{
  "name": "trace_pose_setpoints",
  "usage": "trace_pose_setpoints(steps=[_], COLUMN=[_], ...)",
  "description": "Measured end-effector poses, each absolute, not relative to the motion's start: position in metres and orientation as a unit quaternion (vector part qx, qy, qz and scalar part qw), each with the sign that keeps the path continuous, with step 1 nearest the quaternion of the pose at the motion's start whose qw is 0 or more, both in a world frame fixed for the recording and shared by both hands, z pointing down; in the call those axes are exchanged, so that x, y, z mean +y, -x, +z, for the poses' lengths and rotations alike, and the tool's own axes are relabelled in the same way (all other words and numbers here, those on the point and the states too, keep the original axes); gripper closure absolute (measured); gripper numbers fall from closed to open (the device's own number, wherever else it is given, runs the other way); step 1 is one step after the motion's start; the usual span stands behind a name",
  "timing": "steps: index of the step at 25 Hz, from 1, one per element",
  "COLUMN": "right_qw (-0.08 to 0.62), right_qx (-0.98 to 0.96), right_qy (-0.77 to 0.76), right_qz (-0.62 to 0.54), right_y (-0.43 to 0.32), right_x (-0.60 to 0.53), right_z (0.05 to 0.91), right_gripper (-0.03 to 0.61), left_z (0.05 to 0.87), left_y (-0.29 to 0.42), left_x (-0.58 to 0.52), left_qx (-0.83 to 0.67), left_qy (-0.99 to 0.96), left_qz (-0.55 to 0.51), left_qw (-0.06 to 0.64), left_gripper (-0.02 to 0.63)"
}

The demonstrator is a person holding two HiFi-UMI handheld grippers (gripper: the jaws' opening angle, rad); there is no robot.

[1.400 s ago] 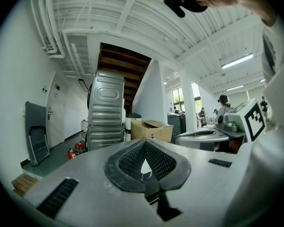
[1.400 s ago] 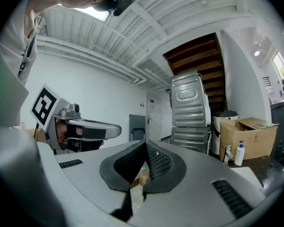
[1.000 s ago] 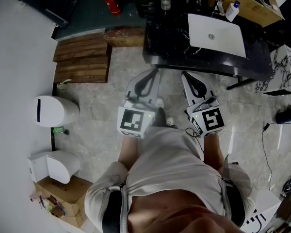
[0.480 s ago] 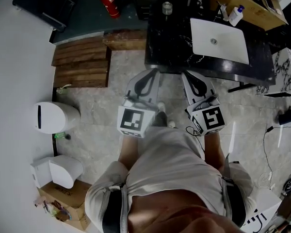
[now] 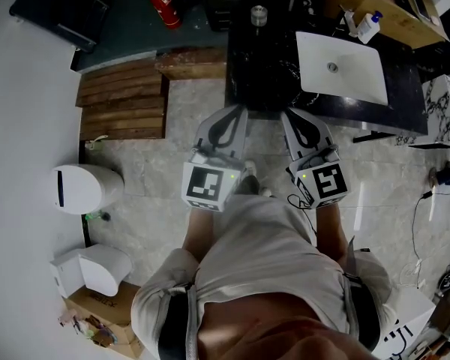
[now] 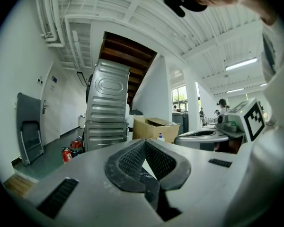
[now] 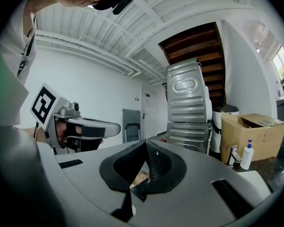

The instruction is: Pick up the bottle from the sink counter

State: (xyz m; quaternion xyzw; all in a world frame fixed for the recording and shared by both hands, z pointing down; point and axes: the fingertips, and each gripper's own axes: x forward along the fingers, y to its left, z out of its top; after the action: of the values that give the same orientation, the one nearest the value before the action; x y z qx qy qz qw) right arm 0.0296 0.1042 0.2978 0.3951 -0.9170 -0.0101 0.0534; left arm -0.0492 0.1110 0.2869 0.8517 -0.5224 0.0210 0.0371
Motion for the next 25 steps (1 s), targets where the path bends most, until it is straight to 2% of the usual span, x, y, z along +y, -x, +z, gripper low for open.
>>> trace_pose_setpoints(steps=[25], right_qw=[0.070], right_qx=[-0.894], right_qy=[-0.443], right_qz=[-0.005], right_y=[-0.011], right_x=[0.044], right_z=[0.300], right_gripper=[0.586], left_z=[0.295], left_y=[0.068], left_x=[0.038], left_qx=[-0.476], left_qy=[-0.878], left_qz=[0.013], left_qw=[0.054], left_gripper=[0.612])
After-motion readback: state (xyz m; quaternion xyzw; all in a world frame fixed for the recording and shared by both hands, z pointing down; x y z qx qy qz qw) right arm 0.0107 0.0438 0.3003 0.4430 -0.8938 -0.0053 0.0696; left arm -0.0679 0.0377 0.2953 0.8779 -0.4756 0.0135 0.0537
